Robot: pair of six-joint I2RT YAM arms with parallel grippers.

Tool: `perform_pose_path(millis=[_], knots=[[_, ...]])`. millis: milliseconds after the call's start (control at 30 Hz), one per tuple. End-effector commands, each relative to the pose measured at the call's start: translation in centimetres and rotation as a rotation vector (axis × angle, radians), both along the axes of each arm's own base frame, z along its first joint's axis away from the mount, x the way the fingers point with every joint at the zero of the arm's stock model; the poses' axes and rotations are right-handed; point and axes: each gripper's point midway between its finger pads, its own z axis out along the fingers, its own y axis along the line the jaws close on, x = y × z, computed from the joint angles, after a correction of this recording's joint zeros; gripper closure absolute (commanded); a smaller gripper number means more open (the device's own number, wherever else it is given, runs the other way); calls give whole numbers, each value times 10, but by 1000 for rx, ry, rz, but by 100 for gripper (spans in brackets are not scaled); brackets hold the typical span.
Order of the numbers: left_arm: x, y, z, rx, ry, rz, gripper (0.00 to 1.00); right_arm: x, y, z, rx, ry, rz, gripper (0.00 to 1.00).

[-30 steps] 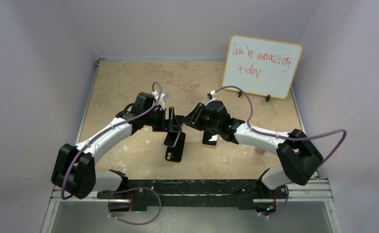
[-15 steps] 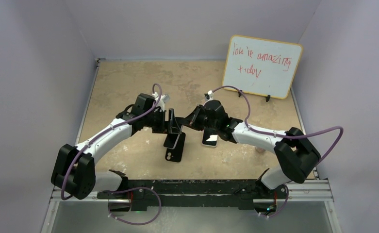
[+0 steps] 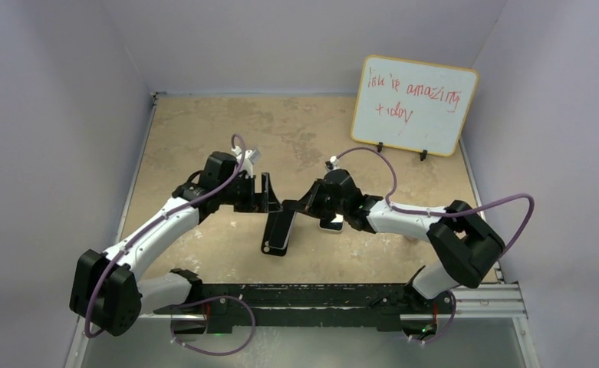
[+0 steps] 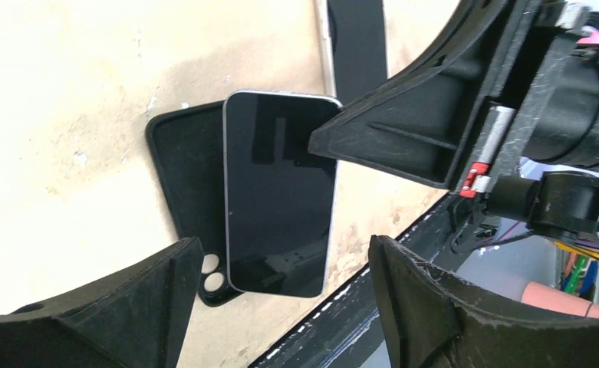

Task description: Put the phone into the phone case

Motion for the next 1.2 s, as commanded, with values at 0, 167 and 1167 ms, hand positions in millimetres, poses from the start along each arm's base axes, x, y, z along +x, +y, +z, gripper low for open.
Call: perform_pose_path(millis=[0, 167, 1167], knots=[[-3, 11, -21, 59, 60, 63, 22, 3, 9, 9, 54, -33, 16, 100], [-9, 11, -46, 47, 125, 91, 31, 2, 13, 2, 65, -18, 28, 100], [-45, -5, -112, -86, 302, 25, 57, -13, 10, -71, 120, 79, 74, 100]])
